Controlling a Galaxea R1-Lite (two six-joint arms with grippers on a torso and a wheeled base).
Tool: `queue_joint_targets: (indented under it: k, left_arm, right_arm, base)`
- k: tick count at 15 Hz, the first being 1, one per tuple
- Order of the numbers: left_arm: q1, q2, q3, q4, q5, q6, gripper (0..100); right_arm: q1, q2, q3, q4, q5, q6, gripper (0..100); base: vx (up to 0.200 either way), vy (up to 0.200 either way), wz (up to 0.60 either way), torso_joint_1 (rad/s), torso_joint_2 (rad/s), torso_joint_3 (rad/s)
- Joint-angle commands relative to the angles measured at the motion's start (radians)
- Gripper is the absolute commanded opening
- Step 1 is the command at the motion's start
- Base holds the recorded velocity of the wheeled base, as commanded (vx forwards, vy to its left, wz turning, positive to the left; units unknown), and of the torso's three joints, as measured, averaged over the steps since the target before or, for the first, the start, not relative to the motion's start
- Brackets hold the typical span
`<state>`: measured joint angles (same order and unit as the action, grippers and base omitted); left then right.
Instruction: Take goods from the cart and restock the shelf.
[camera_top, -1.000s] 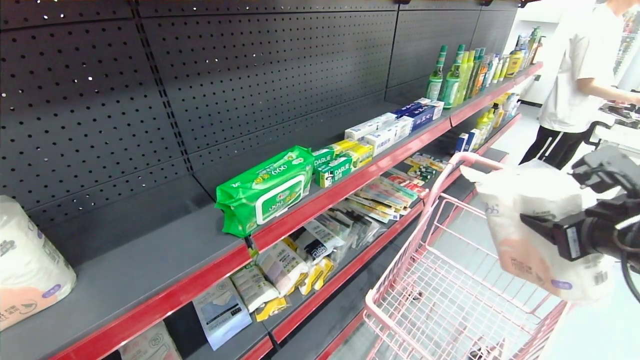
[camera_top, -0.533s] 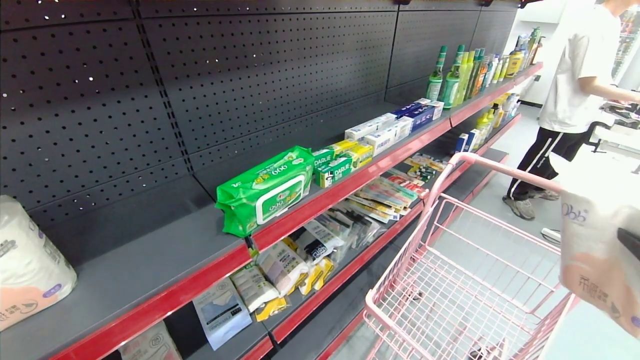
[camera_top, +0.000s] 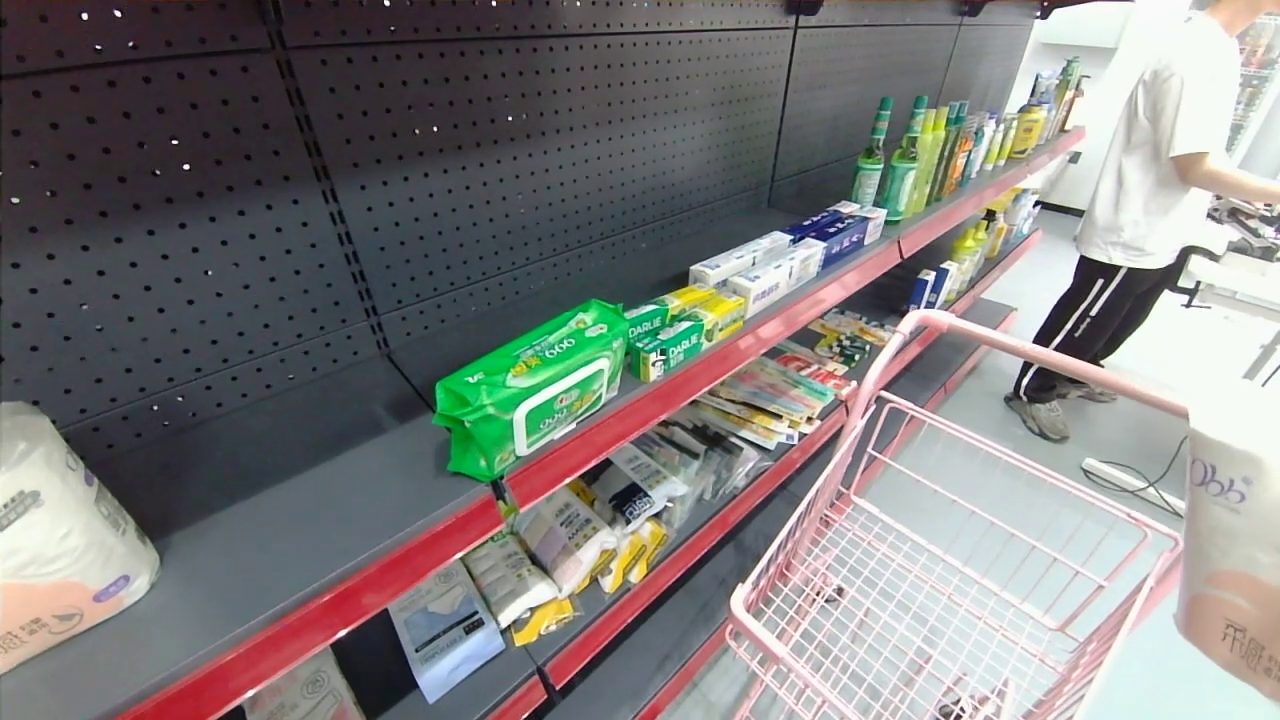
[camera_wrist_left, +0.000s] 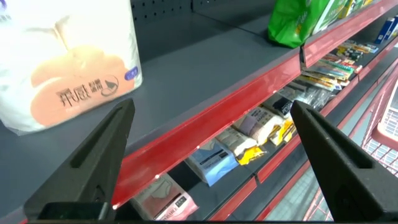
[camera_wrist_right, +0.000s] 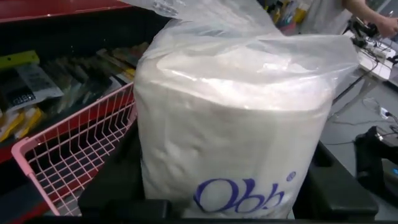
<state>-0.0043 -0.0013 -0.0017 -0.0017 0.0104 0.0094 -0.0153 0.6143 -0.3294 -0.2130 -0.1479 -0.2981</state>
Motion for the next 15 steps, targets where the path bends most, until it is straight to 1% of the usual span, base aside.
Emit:
queue_joint_targets:
  k: [1,15]
  left_arm:
    - [0.000,0.001,0.000,0.000,0.000,0.000,100]
    - [0.000,0.001,0.000,0.000,0.000,0.000,100]
  right_arm:
    - [0.000,-0.014,0.006,0.000,0.001,-0.001,0]
    - [0.003,0.044,0.018,-0.002,0.010,-0.001,0]
  base:
    - [0.000,0.000,0.00,0.154,-0.36,-0.193]
    - [0.000,0.000,0.00,0.158,-0.35,-0.191]
